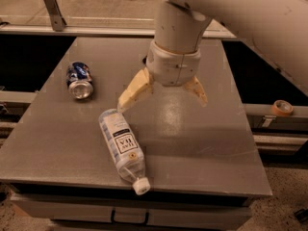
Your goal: Place blue plastic bottle upright
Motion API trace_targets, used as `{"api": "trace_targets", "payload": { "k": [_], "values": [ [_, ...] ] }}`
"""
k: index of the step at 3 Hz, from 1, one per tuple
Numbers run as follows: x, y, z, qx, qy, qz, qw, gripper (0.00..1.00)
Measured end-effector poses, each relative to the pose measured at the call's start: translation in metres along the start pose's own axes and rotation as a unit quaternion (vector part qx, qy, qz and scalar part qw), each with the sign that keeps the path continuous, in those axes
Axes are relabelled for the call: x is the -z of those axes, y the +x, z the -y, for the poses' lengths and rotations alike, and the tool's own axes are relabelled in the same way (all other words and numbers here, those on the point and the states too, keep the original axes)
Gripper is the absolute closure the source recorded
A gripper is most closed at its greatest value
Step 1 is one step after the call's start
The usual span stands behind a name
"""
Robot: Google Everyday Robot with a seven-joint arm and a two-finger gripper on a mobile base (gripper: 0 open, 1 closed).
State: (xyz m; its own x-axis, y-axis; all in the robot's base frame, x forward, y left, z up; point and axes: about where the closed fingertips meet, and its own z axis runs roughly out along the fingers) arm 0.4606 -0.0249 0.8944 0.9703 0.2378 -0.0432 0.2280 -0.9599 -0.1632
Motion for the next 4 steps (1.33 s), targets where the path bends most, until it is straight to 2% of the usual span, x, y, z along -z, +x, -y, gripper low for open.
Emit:
{"api": "trace_targets", "payload": {
  "k": [1,2,4],
  "values": [
    [-0.024,-0.024,0.001,0.008,0.000,0.034,0.9994,0.00],
    [-0.051,-0.048,0.006,0.026,0.003,0.072,0.9971,0.00],
    [-0.076,-0.067,0.035,0.073,0.015,0.110,0.9911,0.00]
  ]
}}
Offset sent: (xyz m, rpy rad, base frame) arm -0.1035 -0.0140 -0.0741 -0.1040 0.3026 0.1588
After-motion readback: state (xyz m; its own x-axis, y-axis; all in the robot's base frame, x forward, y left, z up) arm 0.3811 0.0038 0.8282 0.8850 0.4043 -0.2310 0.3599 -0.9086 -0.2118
